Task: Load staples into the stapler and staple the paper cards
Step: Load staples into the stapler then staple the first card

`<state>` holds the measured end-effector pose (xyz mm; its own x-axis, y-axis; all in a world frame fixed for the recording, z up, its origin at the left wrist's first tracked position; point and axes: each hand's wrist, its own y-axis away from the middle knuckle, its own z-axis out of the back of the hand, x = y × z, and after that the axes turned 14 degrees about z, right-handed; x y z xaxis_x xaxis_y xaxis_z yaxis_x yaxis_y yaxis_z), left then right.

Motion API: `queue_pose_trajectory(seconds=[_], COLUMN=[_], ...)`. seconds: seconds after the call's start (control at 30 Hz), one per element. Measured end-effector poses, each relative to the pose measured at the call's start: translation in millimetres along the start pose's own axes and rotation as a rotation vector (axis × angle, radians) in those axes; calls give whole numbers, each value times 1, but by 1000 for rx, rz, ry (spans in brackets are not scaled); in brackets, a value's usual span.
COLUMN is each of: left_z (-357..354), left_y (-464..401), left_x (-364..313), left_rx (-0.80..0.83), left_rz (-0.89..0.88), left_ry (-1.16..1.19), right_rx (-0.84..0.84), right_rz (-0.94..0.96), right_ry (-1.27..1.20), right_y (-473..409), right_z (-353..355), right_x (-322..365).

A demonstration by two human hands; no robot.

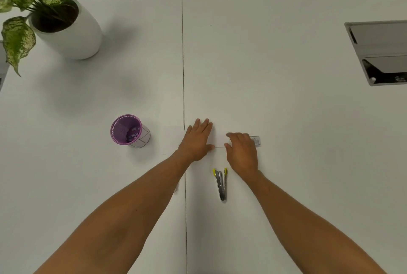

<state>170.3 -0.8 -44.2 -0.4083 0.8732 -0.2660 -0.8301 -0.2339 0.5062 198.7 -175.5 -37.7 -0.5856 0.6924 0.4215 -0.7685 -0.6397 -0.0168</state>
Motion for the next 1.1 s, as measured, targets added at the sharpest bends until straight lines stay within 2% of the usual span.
queue_pose_trajectory(seconds=[0.23,0.5,0.63,0.73,0.87,0.97,1.1], left_z=[-10,-19,-7,7,25,33,41], left_y=[-12,-2,11,23,41,58,79], left_x=[3,1,-3,-3,-7,-12,-15], left_rx=[-17,-142,-129,21,185,273,292], left_rz=[-13,-72,-56,-9,76,127,154], left_ry=[-162,25,276,545,867,1011,1126], right_rx=[339,204,95,43,74,76,13], right_rz=[118,148,12,-34,-165,-246,-302], right_ry=[86,57,-327,-565,-898,-1097,-1238], right_y=[-32,-19,-15,-10,-3,3,13], right_z=[-11,-16,-8,3,20,37,53], right_x=[-19,-15,-7,2,17,27,43])
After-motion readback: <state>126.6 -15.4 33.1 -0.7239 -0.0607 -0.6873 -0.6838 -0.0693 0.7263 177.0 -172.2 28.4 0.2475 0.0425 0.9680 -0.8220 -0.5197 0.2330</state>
